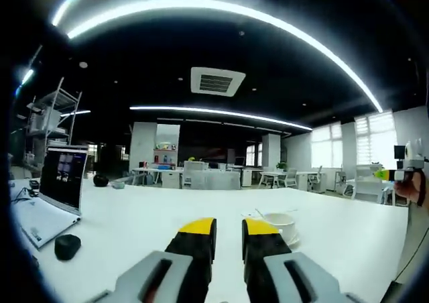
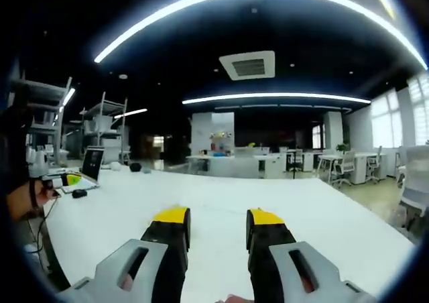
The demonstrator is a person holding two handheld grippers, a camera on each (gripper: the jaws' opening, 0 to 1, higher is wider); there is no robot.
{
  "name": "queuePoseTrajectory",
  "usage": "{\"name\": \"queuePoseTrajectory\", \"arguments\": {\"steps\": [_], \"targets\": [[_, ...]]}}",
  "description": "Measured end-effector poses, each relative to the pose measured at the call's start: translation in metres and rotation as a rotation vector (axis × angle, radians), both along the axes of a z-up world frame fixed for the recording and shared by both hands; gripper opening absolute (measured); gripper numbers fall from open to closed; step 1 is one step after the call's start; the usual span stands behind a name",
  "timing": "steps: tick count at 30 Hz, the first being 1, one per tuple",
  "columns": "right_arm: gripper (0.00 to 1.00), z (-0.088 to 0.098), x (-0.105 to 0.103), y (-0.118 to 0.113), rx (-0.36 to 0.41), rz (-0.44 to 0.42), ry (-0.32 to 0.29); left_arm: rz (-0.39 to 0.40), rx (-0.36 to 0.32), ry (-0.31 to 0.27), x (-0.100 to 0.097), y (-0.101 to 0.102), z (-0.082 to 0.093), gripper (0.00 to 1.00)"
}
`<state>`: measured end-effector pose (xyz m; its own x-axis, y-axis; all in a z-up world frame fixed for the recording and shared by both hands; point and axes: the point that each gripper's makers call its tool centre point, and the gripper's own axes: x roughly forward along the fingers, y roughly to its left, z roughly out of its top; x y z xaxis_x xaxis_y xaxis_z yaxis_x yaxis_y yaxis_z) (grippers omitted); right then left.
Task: Tidy tabletop coffee trays, cups and spoons，present forward
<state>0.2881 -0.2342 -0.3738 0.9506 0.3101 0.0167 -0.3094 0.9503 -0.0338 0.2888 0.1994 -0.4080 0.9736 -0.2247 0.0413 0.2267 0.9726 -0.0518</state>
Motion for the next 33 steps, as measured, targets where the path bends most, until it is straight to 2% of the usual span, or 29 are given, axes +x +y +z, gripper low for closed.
{"name": "queuePoseTrajectory", "arguments": {"steps": [4, 9, 13, 18, 24, 27, 33], "targets": [[0.34, -0.012, -0.008, -0.013, -0.01, -0.037, -0.005, 0.023, 0.012, -0.007, -0.012, 0.006, -0.008, 0.18], [0.34, -0.019, -0.02, -0.014, -0.033, -0.044, -0.036, 0.033, -0.018, -0.006, -0.021, 0.008, -0.015, 0.18], [0.34, -0.023, -0.024, -0.015, -0.055, -0.057, -0.05, 0.033, -0.026, -0.006, -0.023, 0.006, -0.012, 0.18], [0.35, -0.033, -0.027, -0.029, -0.026, -0.08, -0.039, 0.041, 0.005, -0.033, -0.029, 0.007, -0.008, 0.18], [0.35, -0.035, -0.033, -0.045, -0.021, -0.131, -0.04, 0.053, 0.043, -0.047, -0.029, 0.011, -0.011, 0.19], [0.35, -0.035, -0.032, -0.044, -0.019, -0.128, -0.038, 0.058, 0.018, -0.044, -0.031, 0.015, -0.013, 0.19], [0.35, -0.037, -0.033, -0.044, -0.049, -0.123, -0.031, 0.068, 0.043, -0.031, -0.033, 0.021, -0.018, 0.19]]}}
